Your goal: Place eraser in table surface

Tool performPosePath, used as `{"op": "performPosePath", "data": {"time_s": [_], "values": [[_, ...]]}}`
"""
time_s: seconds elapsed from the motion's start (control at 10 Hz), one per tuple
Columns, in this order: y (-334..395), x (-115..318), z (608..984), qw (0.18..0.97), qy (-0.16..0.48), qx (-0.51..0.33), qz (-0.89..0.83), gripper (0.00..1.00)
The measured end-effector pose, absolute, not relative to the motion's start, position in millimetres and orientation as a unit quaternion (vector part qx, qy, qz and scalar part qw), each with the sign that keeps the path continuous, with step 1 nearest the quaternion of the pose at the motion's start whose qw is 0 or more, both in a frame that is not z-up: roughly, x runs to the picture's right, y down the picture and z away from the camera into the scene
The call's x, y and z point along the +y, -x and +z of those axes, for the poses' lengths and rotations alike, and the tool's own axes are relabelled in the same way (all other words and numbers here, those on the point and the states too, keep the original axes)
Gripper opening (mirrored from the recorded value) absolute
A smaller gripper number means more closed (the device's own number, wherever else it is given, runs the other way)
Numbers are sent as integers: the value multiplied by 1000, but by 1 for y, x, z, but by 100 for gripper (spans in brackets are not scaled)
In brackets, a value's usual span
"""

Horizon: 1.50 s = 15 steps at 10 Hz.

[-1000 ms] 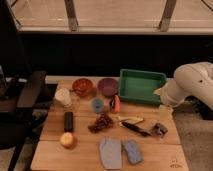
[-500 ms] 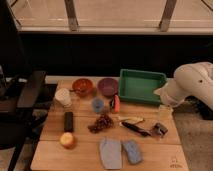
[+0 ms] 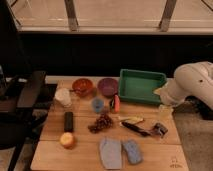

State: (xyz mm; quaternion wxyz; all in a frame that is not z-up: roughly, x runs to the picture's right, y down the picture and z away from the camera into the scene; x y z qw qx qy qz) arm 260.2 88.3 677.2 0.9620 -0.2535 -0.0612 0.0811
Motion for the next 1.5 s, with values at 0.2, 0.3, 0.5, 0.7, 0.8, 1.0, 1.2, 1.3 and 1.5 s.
{"op": "performPosePath", "data": {"time_s": [0.2,0.3,0.5,0.7,0.8,1.0,1.2,1.3,1.5], "values": [[-261,87,676,963,253,-65,72,80],[-253,82,677,963,254,-76,40,80],[-224,76,679,959,255,-105,-66,80],[-177,71,684,943,253,-136,-168,80],[-150,69,687,931,251,-155,-214,80],[-105,74,691,908,249,-191,-278,80],[-62,81,690,878,253,-231,-334,80],[-59,83,689,873,257,-235,-341,80],[-60,83,689,874,257,-235,-340,80]]}}
